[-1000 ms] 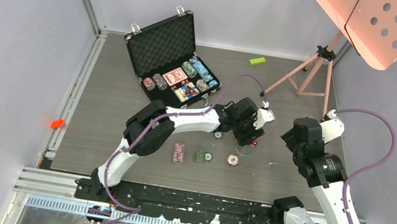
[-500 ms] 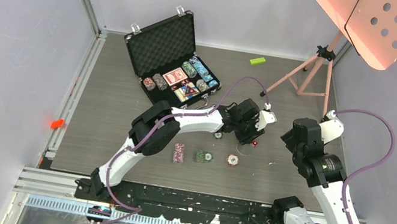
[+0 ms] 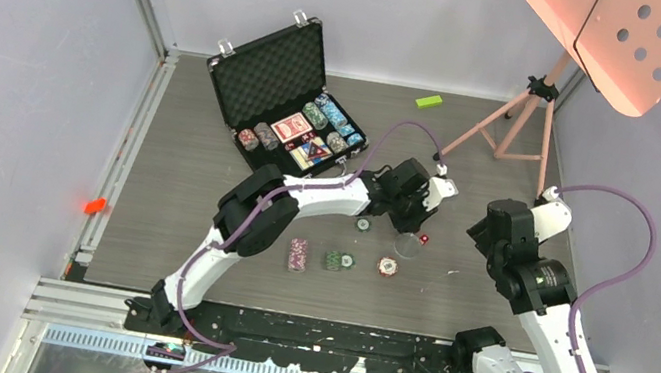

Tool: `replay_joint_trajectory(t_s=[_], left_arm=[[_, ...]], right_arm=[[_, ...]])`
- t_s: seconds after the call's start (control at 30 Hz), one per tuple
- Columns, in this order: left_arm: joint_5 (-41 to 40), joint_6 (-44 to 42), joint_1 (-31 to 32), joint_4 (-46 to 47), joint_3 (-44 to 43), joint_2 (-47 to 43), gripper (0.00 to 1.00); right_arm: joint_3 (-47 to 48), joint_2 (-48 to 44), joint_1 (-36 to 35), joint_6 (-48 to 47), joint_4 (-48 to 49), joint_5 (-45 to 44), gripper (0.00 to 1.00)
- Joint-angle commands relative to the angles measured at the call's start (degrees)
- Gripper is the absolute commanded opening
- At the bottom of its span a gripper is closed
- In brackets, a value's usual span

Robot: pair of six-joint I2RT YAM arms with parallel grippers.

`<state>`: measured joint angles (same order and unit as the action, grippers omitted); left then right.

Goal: Pack up texas hold em set

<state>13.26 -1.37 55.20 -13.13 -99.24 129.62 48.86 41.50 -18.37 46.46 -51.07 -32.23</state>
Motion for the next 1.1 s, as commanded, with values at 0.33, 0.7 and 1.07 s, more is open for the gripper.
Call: replay_joint_trajectory(t_s=[0.33, 0.7, 1.07], left_arm=[[3.43, 6.74, -4.84, 1.73, 2.7, -9.25, 0.0], [6.36, 11.8, -7.81, -0.75, 1.33, -9.61, 0.61], [-11.69, 25.39, -1.23, -6.88, -8.77, -1.1, 0.91]], right_arm=[[0.01, -0.36, 0.18, 1.0, 0.72, 0.02, 0.55], [0.88, 1.7, 0.18, 0.05, 1.33, 0.35, 0.55], [0.44, 0.04, 0.13, 0.33, 1.01, 0.32, 0.55]])
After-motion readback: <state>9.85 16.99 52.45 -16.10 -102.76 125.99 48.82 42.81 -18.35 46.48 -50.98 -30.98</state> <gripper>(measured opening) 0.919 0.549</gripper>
